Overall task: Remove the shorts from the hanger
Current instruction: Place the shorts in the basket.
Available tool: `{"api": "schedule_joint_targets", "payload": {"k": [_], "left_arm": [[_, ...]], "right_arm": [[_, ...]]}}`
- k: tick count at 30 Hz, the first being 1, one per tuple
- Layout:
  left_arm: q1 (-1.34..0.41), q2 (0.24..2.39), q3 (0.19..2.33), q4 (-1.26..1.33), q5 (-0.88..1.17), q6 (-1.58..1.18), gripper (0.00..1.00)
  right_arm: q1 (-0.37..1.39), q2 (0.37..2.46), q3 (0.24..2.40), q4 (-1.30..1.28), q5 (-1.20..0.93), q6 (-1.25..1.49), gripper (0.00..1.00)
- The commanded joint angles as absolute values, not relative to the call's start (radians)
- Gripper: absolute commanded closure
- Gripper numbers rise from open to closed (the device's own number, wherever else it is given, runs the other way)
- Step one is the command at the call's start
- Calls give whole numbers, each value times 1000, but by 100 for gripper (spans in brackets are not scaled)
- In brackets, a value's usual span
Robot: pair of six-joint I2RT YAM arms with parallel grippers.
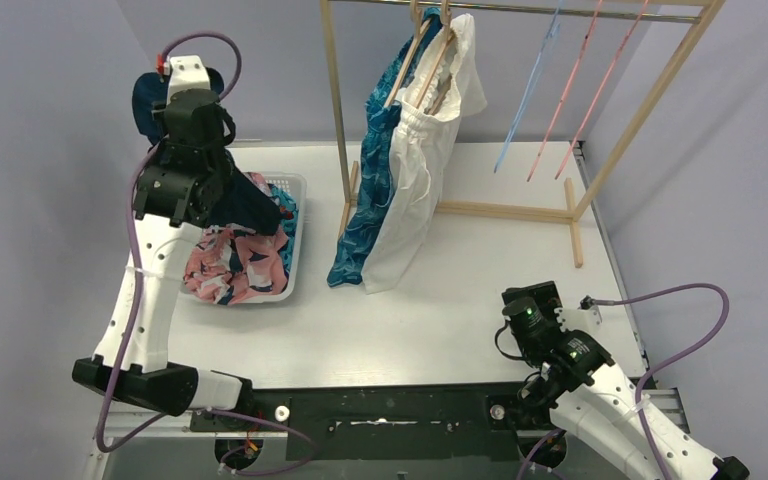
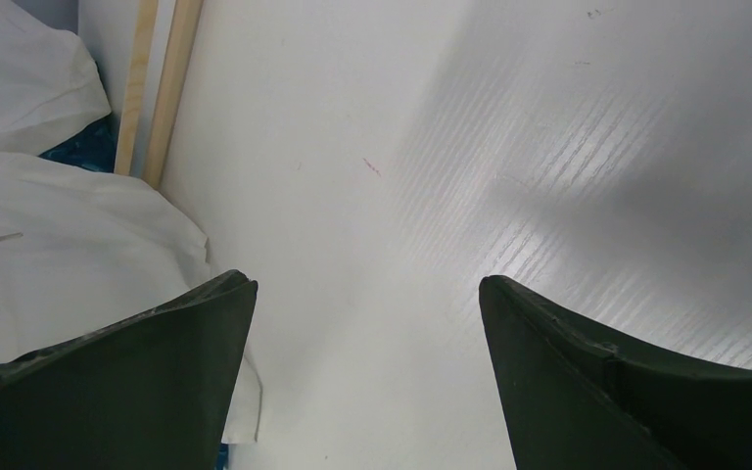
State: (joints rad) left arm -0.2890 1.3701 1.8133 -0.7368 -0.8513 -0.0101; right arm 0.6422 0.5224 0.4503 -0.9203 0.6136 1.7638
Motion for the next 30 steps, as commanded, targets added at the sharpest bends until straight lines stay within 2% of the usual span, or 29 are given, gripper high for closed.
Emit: {"api": "schedule_joint_targets", "payload": {"k": [1,6,10,16,20,21,22,26,29,30], "left_arm": [[-227,1390,1704,-689,-679,27,100],[-225,1376,1413,-686,-493,-89,100],[-194,1359,1248,-618,-329,-82,100],[-6,1476,1241,-591,-107,-162,100],[25,1571,1211,-595,-95,-213,100],[26,1587,1188,-570,-113,-218,93],[26,1607,1174,-558,-129,-219,79],[25,1637,1203,-644,-160,-243,63],[26,1539,1229,-653,-193,-242,39],[26,1503,1252,-664,-213,-241,34]], "right_arm": [[644,526,453,-896,681,1765,12],[643,508,428,-883,688,1764,12],[643,507,425,-884,701,1739,12],[642,489,442,-866,700,1648,11],[643,456,452,-857,705,1578,10],[643,444,450,-847,709,1556,10],[643,431,448,-839,711,1536,10],[643,384,458,-824,724,1482,10],[642,372,479,-830,742,1457,10],[642,371,485,-831,748,1449,10]]}}
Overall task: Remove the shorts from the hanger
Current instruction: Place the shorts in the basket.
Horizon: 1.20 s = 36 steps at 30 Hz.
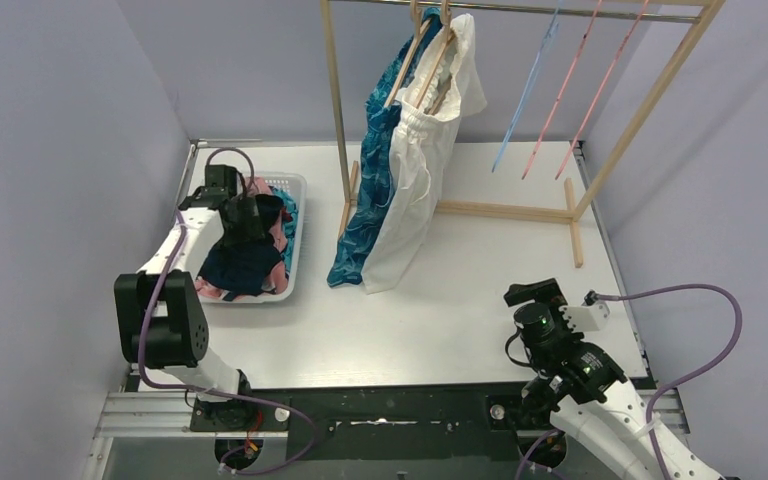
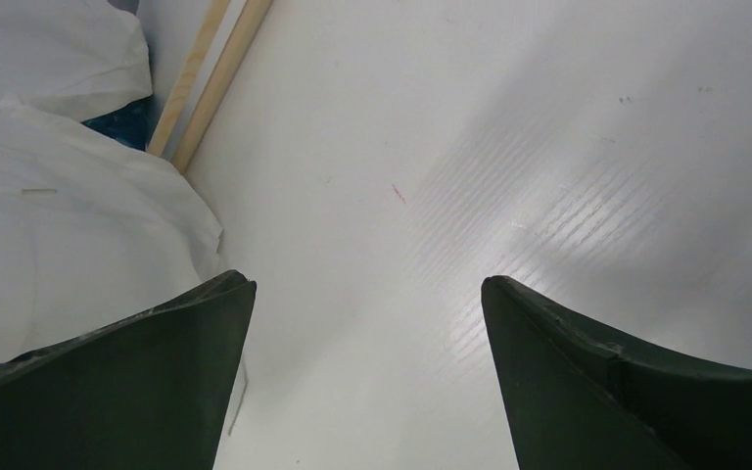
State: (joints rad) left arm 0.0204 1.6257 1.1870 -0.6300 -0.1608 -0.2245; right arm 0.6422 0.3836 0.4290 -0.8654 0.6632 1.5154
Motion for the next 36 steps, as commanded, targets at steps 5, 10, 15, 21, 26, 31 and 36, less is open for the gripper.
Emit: {"api": "schedule_joint_targets", "payload": {"k": [5,10,15,21,26,31,36], "left_arm": [[25,1396,1416,-715,-209,-242,30],[26,1307,1342,-629,-95,-248,26],[27,1322,1049,-476,80,-367,49],[49,1521,948,-420,173,-424,97],[48,1424,1101,-485,131,-419,72],[49,1272,1201,-583,20,-337,44],[57,1156,1102,-563,-125,-350,30]], "right_arm": [[643,378,509,-825,762,1437,10],[644,389,508,-791,759,1426,10],[644,414,520,-783,767,1421,10],[643,449,573,-794,758,1377,10],[644,454,674,-779,700,1178,5],[644,362,655,-708,572,1035,1],[646,203,547,-621,464,1010,2]]}}
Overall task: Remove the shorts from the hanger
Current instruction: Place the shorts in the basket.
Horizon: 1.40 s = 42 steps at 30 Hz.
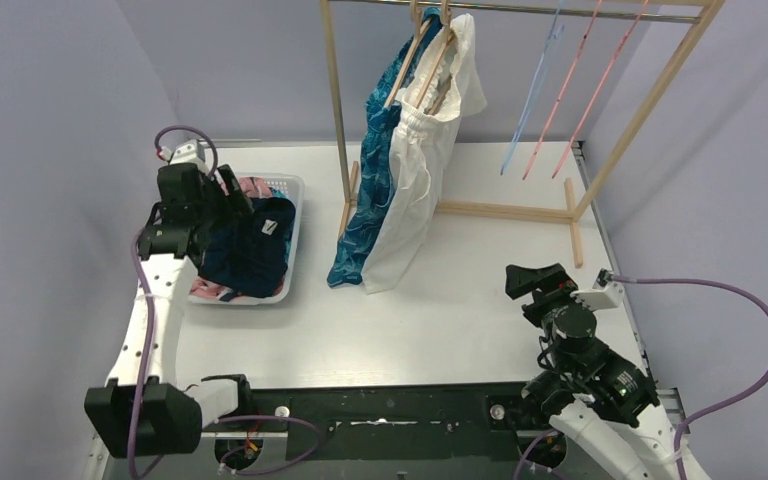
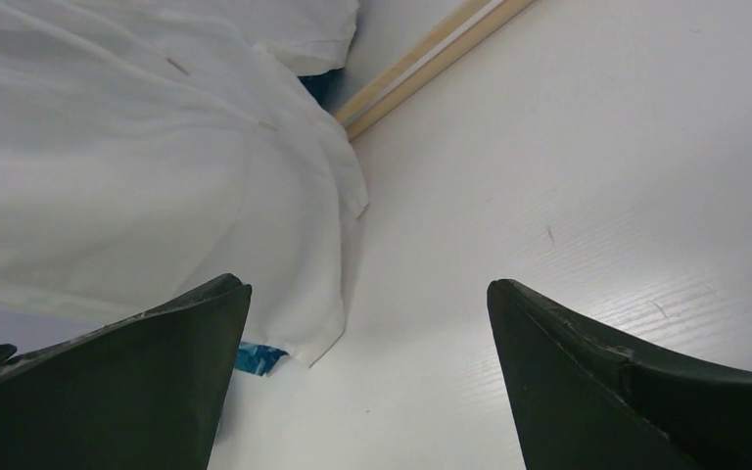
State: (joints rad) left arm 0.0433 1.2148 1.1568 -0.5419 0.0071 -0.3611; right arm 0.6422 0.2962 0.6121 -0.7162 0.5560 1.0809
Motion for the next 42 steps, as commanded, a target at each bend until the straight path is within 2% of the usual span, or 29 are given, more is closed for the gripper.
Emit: {"api": "schedule_joint_targets", "payload": {"k": [1,7,11,15,23,26,27,31,32,33,36,42], "left_arm": [[63,1147,1080,-562,-143,-360,28],[202,1135,980,-529,-173,-409,22],[352,1177,952,-448,33,-426,22],[360,1275,961,-346,89,-481,23],[359,1450,1047,-304,20,-622,31],[362,1473,1035,-259,-21,-667,40],[361,1483,1035,-248,-13,-672,47],[357,1499,1066,-244,84,-646,90],[355,1493,1076,-249,103,-637,97],[349,1482,1083,-258,118,-626,100],[301,1437,1112,-303,109,-560,100],[87,1338,1140,-386,-10,-396,100]], "right_arm": [[645,173,531,-619,457,1028,2],[646,86,509,-731,449,1150,2],[646,112,528,-802,428,1193,2],[647,152,536,-838,382,1248,2],[647,248,592,-827,354,1263,2],[648,289,615,-845,348,1286,2],[647,300,618,-851,345,1293,2],[647,333,616,-846,328,1314,2],[647,338,612,-843,326,1321,2],[647,341,606,-840,323,1329,2],[647,346,586,-819,315,1341,2],[648,370,563,-756,312,1337,2]]}}
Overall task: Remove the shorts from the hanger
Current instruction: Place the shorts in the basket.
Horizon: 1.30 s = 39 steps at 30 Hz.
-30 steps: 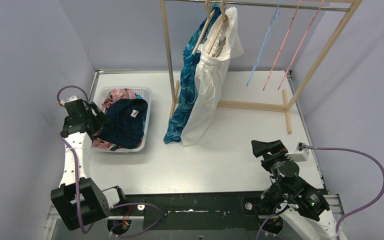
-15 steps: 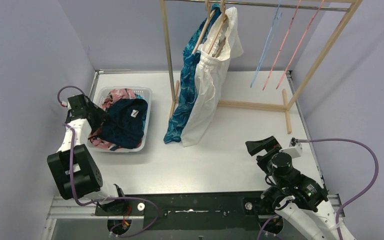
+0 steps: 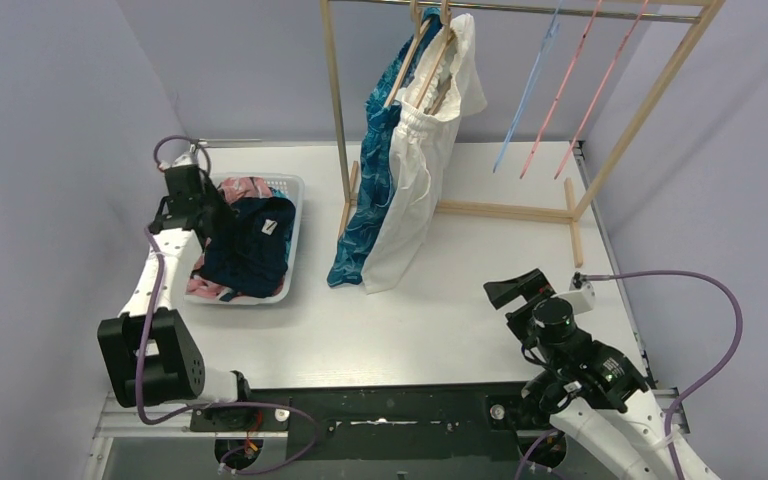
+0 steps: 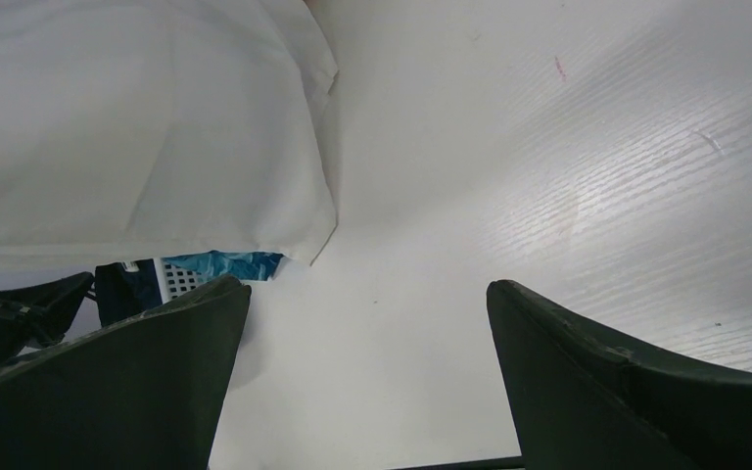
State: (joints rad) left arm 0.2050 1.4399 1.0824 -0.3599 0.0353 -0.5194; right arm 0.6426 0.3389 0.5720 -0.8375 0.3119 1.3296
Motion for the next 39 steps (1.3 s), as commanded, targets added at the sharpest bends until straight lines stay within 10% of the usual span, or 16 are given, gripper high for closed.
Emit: {"api": "schedule_joint_targets", "payload": {"k": [1,13,22,39], "left_arm": [[68,1322,1130,-385,-16,-383,100],[21,1333,1008,-380,110,-338,98],[79,1315,979,-435,30,-298,55],[143,951,790,-275,24,-344,31]], "right_arm": [[648,380,563,-747,312,1334,2],[646,519,558,-660,266,1307,2],[647,501,510,-553,245,1232,2],[647,577,438,-245,206,1149,2]]}}
